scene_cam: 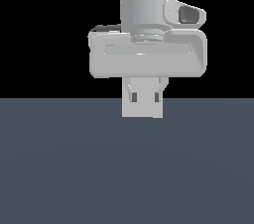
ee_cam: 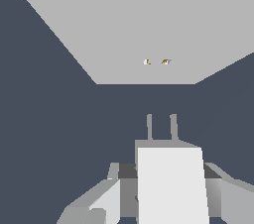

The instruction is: Plug the charger into the wall socket.

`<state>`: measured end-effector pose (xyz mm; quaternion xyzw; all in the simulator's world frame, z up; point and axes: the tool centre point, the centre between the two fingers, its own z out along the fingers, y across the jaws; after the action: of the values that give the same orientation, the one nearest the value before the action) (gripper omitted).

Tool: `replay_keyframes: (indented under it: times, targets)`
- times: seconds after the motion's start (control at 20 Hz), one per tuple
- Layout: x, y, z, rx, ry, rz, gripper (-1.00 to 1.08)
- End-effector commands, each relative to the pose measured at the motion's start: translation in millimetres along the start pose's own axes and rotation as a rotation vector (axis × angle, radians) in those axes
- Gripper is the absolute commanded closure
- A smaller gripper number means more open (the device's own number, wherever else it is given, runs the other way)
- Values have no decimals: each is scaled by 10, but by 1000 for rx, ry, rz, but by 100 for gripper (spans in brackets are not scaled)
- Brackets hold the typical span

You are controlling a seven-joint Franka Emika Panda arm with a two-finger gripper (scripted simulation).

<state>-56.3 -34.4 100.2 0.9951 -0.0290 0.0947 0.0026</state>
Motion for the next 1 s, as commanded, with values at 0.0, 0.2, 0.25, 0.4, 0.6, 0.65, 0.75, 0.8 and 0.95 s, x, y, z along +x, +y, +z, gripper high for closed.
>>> replay_keyframes:
  times: [0.0,0.2,0.25,0.4,0.6,0.65,0.75,0.8,0.95]
  targets:
    - [0,-8,2,0,0,-3,108]
    - [1,-8,3,0,0,-2,108]
    - [6,-8,4,0,0,-2,108]
    - [45,-8,12,0,0,-2,108]
    - [150,-7,33,0,0,-2,108]
    - [185,-7,40,0,0,-2,108]
    - [266,-7,55,0,0,-2,108]
    - [307,-10,62,0,0,-3,108]
    - [404,-9,81,0,0,-3,108]
